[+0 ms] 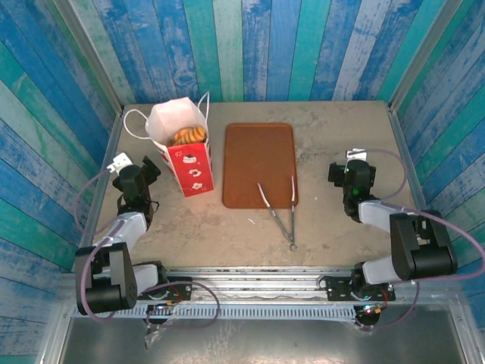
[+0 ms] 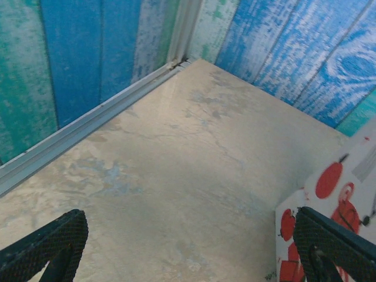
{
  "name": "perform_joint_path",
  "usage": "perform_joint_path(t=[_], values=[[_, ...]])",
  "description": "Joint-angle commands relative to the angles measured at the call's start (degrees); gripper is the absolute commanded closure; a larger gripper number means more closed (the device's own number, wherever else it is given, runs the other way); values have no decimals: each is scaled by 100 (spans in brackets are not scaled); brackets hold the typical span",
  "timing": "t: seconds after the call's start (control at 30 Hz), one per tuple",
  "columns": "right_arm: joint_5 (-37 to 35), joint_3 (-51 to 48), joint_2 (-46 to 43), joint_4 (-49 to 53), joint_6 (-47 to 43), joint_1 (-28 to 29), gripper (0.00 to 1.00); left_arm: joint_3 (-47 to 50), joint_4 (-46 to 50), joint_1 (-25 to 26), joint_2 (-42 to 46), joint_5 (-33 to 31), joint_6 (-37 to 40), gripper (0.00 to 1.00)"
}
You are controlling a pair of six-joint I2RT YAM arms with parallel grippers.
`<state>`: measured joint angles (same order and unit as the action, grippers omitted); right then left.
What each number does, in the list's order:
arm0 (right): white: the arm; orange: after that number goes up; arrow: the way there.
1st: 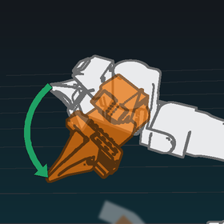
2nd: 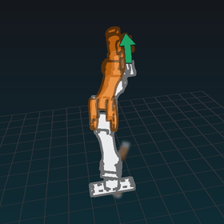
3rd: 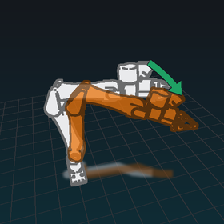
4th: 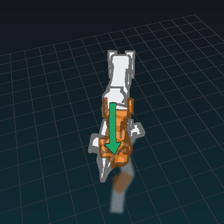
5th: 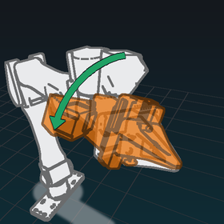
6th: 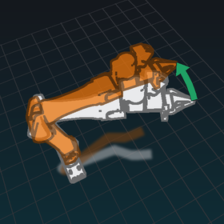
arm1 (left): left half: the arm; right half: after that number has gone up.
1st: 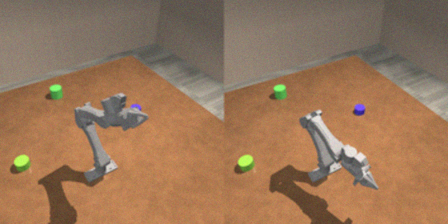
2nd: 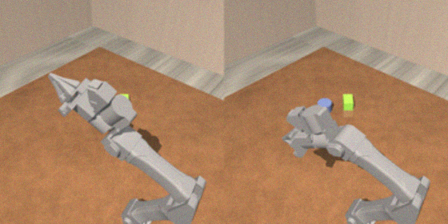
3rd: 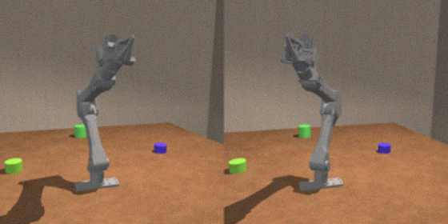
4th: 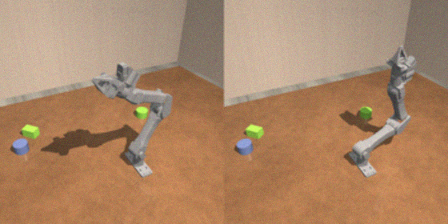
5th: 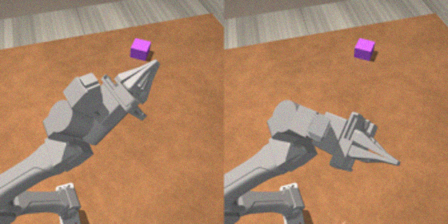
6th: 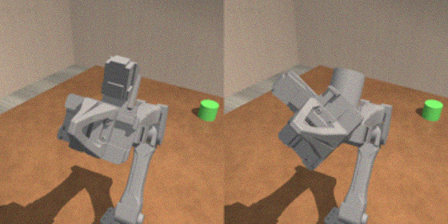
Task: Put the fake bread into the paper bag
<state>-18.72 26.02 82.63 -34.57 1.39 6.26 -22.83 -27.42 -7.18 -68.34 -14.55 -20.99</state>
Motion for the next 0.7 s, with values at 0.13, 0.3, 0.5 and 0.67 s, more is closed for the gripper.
perform_joint_path(t=[0.13,0.3,0.5,0.67], values=[[652,-177,311,-1081,-264,-116,0,451,-1795,383,-648,-160,873,6],[771,-229,394,-1255,-328,-116,0,1263,-3968,700,-1313,-48,1428,6],[766,-231,394,-1246,-334,-116,0,982,-3973,745,-1790,203,1648,6],[772,-238,385,-1246,-349,-116,0,906,-3632,771,-1723,267,1639,6]])
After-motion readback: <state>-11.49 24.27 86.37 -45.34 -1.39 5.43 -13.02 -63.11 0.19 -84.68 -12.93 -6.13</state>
